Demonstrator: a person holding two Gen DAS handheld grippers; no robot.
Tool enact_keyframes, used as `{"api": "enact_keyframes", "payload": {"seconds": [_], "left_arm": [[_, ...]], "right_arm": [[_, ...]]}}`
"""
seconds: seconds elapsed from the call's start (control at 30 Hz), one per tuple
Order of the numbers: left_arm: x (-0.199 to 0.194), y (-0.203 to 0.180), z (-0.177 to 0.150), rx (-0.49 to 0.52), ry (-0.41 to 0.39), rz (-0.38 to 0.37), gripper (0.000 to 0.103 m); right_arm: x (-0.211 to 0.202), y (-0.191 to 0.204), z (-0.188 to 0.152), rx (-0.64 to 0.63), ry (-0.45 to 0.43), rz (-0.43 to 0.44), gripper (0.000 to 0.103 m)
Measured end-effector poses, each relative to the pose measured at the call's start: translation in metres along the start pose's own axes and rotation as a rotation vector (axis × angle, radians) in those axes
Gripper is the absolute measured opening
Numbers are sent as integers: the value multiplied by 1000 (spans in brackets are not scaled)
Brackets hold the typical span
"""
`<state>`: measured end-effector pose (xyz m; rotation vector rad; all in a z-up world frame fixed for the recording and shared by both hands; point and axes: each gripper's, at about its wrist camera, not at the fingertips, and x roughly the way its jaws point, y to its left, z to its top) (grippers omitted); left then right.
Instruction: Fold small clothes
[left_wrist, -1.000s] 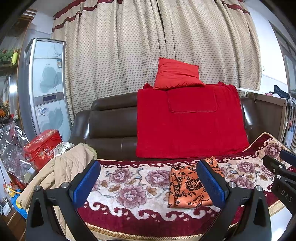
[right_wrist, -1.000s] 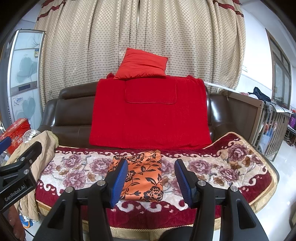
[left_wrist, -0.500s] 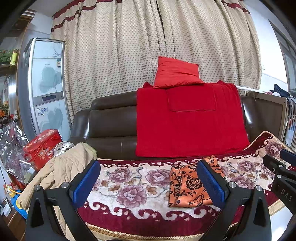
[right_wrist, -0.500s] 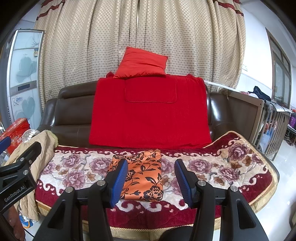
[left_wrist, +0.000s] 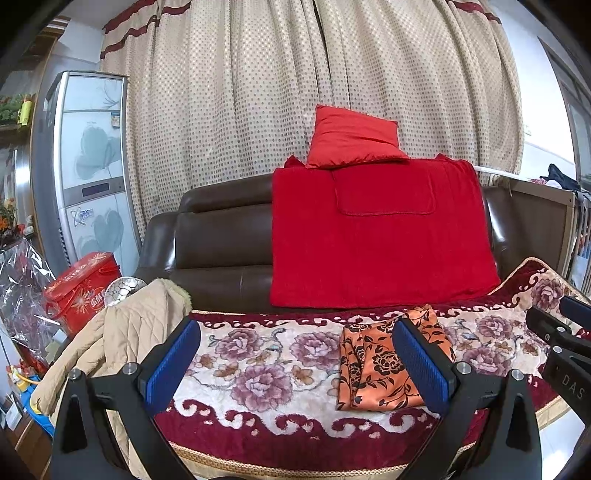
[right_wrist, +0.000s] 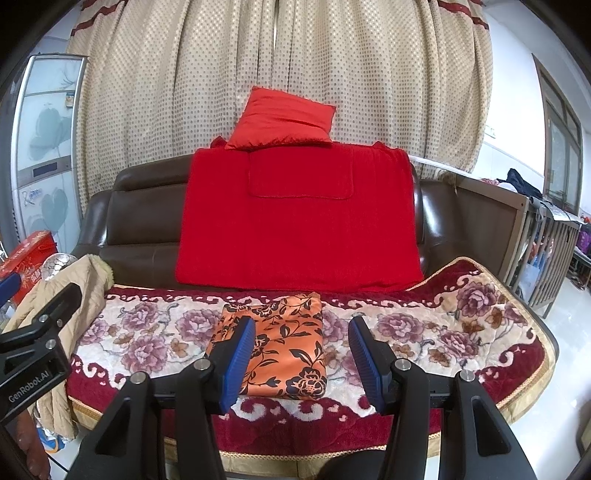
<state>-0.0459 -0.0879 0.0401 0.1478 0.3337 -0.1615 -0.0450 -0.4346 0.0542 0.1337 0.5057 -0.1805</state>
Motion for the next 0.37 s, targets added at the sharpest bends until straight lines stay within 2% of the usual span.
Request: {"api": "enact_keyframes", "payload": {"seconds": [0.3,0.37], "left_arm": [[21,0,-1,1,-19,-13,103],[38,2,-2,-4,9,-8,103]], "right_arm": [[22,6,2,-5,27,-1,57],[33,4,3,-17,39,-5,57]]}}
